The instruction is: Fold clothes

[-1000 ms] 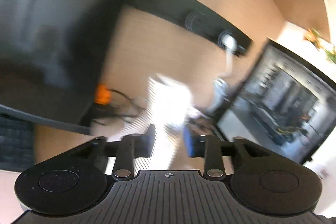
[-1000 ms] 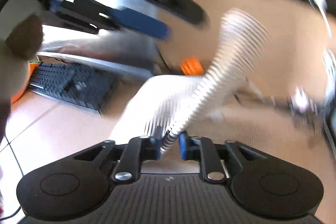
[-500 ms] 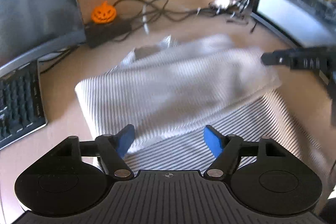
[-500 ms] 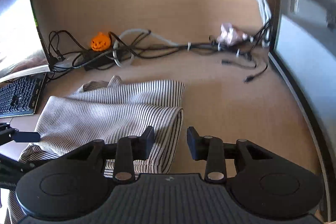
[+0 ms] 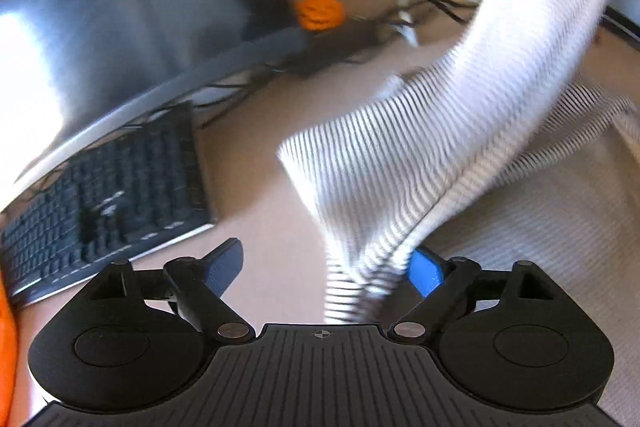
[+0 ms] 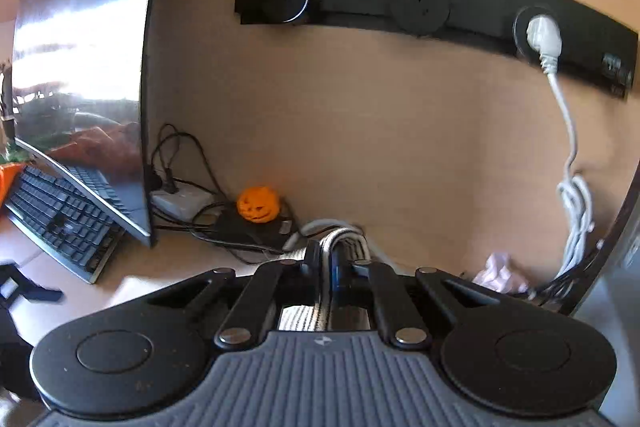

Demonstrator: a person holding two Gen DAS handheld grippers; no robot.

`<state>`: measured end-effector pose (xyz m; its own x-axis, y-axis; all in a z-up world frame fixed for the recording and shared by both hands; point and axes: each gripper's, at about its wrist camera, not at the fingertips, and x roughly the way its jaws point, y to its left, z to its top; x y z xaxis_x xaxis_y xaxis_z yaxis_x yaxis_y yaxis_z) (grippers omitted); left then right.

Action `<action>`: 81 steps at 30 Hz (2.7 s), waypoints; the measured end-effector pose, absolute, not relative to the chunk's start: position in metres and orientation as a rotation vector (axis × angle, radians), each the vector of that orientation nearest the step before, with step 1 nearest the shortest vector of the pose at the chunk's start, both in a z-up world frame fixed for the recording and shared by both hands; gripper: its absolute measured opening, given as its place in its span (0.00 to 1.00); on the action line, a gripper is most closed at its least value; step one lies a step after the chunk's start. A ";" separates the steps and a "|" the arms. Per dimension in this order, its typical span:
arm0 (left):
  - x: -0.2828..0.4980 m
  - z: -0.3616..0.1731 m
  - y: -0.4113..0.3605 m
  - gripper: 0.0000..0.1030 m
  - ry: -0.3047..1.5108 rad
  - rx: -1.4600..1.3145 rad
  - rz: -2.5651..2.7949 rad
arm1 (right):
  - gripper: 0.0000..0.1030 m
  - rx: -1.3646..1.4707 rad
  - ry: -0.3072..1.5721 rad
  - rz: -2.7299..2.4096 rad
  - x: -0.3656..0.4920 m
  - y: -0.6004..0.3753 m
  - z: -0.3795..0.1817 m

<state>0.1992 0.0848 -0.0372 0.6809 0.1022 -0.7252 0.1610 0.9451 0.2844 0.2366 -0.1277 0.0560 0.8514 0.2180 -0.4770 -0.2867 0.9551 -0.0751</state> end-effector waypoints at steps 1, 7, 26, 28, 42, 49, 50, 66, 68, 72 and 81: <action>0.200 -0.035 0.089 0.91 0.821 0.332 -0.028 | 0.05 -0.156 0.498 0.258 0.239 -0.130 0.051; 0.199 -0.045 0.098 0.91 0.897 0.304 -0.085 | 0.12 -0.124 0.588 0.171 0.223 -0.156 0.017; 0.206 -0.039 0.076 0.92 0.919 0.057 -0.263 | 0.69 -0.180 0.761 0.165 0.155 -0.161 -0.032; 0.205 -0.039 0.074 0.92 0.915 0.074 -0.252 | 0.69 -0.149 0.755 0.159 0.161 -0.164 -0.028; 0.207 -0.035 0.075 0.92 0.899 0.073 -0.244 | 0.18 -0.042 0.771 0.144 0.226 -0.153 -0.031; 0.225 -0.025 0.085 0.93 0.885 -0.061 -0.299 | 0.18 -0.238 0.782 0.125 0.236 -0.147 -0.042; 0.231 -0.029 0.085 0.93 0.908 -0.073 -0.291 | 0.19 -0.232 0.795 0.128 0.238 -0.150 -0.045; 0.276 -0.050 0.159 0.93 1.055 -0.397 -0.184 | 0.59 0.223 0.999 0.305 0.299 -0.210 -0.048; 0.282 -0.052 0.156 0.93 1.048 -0.406 -0.205 | 0.59 0.257 1.016 0.330 0.307 -0.208 -0.055; 0.295 -0.056 0.151 0.93 1.032 -0.444 -0.252 | 0.67 0.304 1.021 0.403 0.324 -0.196 -0.060; 0.295 -0.055 0.135 0.60 0.999 -0.414 -0.297 | 0.36 0.125 1.010 0.499 0.322 -0.146 -0.051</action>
